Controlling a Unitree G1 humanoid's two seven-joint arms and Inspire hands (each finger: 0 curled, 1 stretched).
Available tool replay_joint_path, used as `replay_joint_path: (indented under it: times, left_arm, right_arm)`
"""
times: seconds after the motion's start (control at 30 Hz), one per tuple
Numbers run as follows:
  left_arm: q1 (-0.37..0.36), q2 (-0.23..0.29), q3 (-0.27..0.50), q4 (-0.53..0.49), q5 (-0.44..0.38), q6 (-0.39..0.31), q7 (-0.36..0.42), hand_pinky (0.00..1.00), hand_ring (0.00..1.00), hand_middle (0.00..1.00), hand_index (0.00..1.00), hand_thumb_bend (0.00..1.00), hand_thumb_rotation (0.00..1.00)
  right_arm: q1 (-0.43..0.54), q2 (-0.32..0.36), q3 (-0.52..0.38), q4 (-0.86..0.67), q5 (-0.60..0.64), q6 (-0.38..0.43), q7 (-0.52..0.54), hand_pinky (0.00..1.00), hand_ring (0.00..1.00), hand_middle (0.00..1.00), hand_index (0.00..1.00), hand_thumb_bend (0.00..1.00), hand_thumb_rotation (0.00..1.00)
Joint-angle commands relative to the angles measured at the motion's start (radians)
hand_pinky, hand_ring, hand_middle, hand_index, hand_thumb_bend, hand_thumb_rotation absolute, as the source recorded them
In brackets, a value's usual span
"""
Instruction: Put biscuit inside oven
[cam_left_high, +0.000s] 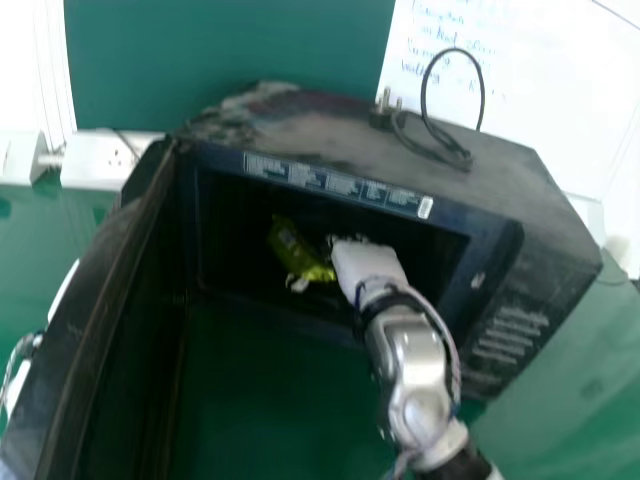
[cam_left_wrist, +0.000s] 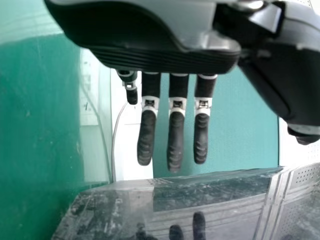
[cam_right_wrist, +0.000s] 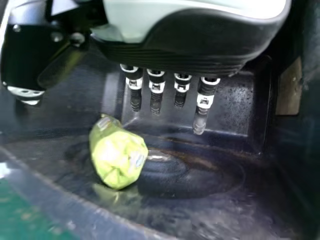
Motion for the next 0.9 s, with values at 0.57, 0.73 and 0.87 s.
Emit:
replay_joint_path:
  times: [0.57,0.73,0.87]
  left_arm:
    - [0.005,-0.001,0.005,-0.003,-0.015,-0.001,-0.010,0.28,0.34,0.39,0.49,0.52,0.07]
    - [0.002,0.002,0.006,0.007,-0.007,-0.021,-0.007,0.28,0.34,0.40,0.49,0.52,0.07]
    - [0.006,-0.001,0.011,0.003,-0.023,-0.038,-0.024,0.29,0.35,0.40,0.49,0.52,0.07]
  right_arm:
    - [0.217,-0.132,-0.275,-0.487,0.032,-0.190,0.237,0.74,0.88,0.93,0.96,0.88,0.79]
    - [0.310,-0.144,-0.423,-0.620,0.107,-0.245,0.156,0.62,0.75,0.81,0.89,0.91,0.76]
    - [0.378,-0.118,-0.555,-0.722,0.213,-0.240,0.125,0.35,0.46,0.57,0.83,0.89,0.71]
